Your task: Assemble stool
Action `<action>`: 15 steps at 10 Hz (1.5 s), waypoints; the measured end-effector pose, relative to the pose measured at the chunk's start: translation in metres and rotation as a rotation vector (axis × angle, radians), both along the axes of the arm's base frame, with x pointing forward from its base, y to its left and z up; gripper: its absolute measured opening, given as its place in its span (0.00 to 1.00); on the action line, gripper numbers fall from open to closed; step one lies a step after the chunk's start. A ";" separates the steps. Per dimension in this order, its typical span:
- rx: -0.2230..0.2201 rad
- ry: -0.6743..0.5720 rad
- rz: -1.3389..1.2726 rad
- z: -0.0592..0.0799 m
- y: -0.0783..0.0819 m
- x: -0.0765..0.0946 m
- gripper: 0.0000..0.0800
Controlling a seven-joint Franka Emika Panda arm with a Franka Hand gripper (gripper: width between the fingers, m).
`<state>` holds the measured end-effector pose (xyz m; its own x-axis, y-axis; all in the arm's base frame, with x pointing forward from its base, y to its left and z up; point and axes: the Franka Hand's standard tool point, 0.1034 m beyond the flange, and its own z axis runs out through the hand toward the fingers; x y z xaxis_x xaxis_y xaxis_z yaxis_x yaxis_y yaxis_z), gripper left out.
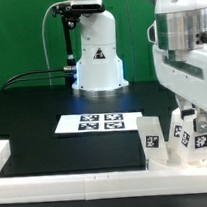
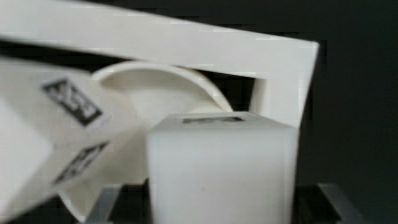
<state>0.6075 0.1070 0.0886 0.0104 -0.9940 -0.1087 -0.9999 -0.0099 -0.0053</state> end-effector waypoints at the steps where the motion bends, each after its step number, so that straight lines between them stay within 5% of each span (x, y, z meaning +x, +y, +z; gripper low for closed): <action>1: 0.006 0.022 -0.149 0.000 0.002 -0.001 0.42; 3: 0.030 0.039 -0.474 0.001 0.006 0.002 0.42; 5: 0.053 0.034 -0.520 -0.001 0.012 0.000 0.42; 7: 0.051 0.025 -0.437 -0.002 0.012 0.000 0.42; 10: 0.049 -0.021 -0.123 0.013 0.019 0.002 0.78; 15: 0.032 -0.091 0.377 0.018 0.022 0.003 0.81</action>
Offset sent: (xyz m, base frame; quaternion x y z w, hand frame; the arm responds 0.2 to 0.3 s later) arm 0.0016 -0.0038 0.0023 0.0492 -0.0124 0.2890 0.9560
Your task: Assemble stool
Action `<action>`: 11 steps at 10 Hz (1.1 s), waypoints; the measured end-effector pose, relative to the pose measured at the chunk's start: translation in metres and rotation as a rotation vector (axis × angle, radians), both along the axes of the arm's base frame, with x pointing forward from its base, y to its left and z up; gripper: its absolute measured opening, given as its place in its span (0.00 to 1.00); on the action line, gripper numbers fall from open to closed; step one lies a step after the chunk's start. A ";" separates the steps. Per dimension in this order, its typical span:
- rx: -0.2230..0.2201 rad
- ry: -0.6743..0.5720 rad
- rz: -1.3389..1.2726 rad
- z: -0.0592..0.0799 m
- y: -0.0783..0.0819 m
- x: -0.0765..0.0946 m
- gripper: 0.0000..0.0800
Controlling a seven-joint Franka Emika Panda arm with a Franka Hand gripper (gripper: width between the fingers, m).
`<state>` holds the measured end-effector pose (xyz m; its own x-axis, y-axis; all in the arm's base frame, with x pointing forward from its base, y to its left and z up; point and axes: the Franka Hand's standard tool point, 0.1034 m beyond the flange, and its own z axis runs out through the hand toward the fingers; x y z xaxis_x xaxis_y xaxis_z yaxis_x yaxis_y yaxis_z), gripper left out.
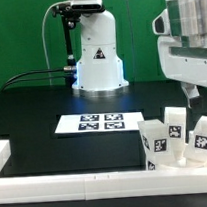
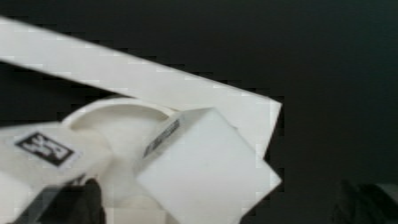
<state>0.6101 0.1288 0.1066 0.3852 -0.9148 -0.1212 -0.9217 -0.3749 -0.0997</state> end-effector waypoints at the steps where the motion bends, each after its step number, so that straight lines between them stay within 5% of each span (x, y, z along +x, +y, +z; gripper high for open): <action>1: -0.016 -0.018 0.119 0.000 0.000 0.000 0.81; 3: -0.072 -0.125 0.558 -0.003 0.002 0.005 0.81; 8: -0.118 -0.149 0.894 -0.005 0.002 0.003 0.81; 11: -0.153 -0.175 1.356 -0.005 0.007 0.001 0.81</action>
Offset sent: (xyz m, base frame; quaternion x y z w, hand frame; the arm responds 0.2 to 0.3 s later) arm -0.0008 0.0270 -0.0083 0.0334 -0.0465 -0.4368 0.8977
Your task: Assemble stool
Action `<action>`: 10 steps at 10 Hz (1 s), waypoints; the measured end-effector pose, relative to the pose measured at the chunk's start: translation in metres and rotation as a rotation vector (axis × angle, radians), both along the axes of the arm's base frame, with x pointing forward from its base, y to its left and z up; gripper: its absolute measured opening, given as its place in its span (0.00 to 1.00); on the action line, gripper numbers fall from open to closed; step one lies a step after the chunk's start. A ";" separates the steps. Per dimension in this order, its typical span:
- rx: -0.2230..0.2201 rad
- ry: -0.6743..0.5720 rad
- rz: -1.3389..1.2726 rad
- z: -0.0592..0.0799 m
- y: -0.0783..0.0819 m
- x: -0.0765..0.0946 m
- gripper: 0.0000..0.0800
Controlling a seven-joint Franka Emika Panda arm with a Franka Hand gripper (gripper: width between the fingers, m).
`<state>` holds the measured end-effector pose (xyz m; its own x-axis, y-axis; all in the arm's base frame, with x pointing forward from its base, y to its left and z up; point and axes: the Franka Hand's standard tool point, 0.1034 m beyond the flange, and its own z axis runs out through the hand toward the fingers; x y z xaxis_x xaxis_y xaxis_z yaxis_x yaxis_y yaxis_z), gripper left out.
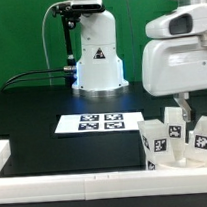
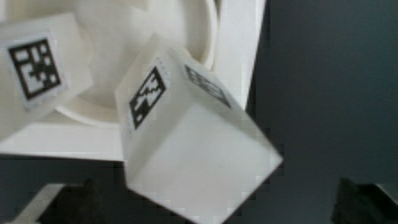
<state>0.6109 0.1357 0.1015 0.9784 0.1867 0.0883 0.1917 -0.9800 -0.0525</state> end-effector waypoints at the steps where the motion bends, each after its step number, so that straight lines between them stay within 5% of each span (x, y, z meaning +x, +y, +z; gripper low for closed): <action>1: -0.006 0.004 0.105 -0.003 0.001 -0.003 0.81; 10: -0.117 0.021 0.585 -0.017 -0.009 -0.007 0.81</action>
Offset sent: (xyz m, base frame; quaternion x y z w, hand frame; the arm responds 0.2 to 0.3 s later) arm 0.0000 0.0000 0.0000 0.0000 0.0000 -0.1938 0.9810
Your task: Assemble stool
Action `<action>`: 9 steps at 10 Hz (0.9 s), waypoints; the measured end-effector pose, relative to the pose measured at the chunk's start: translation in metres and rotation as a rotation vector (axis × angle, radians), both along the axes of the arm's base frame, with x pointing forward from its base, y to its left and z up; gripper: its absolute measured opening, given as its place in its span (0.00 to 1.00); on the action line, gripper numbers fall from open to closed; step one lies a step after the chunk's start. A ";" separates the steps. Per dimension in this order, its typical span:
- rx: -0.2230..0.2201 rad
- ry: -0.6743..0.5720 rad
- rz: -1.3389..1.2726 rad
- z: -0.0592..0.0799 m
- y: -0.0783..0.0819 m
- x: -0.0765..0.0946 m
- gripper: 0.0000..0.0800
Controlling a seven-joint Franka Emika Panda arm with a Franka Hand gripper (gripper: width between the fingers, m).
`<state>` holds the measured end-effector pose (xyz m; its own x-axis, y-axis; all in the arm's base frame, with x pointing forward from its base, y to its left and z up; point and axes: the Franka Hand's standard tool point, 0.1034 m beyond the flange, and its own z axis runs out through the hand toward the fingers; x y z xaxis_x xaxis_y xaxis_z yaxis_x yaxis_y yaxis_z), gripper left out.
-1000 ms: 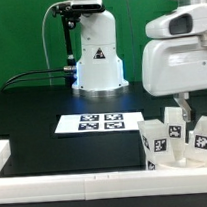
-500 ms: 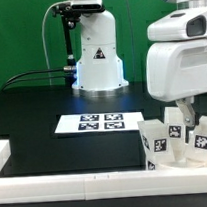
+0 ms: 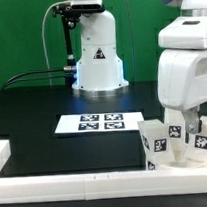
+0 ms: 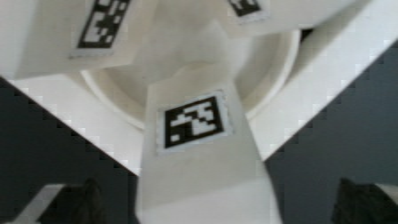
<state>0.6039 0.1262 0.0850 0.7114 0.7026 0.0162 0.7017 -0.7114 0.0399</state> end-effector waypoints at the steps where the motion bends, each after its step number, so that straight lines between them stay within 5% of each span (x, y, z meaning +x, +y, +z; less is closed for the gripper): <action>1: 0.003 -0.007 -0.033 -0.001 0.003 0.000 0.81; 2: 0.003 -0.008 -0.043 -0.001 0.002 0.000 0.81; 3: 0.005 -0.008 -0.080 -0.001 0.001 0.000 0.62; 4: 0.004 -0.008 -0.082 -0.001 0.000 0.001 0.62; 5: 0.005 -0.008 -0.108 -0.001 -0.001 0.001 0.43; 9: 0.019 -0.031 -0.405 -0.001 -0.012 0.003 0.42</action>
Offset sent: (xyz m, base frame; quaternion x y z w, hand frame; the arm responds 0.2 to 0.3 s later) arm 0.0000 0.0000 0.0000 0.0000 0.0000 0.0000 1.0000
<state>0.6074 0.1145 0.0836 0.9297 0.3646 0.0524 0.3628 -0.9310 0.0404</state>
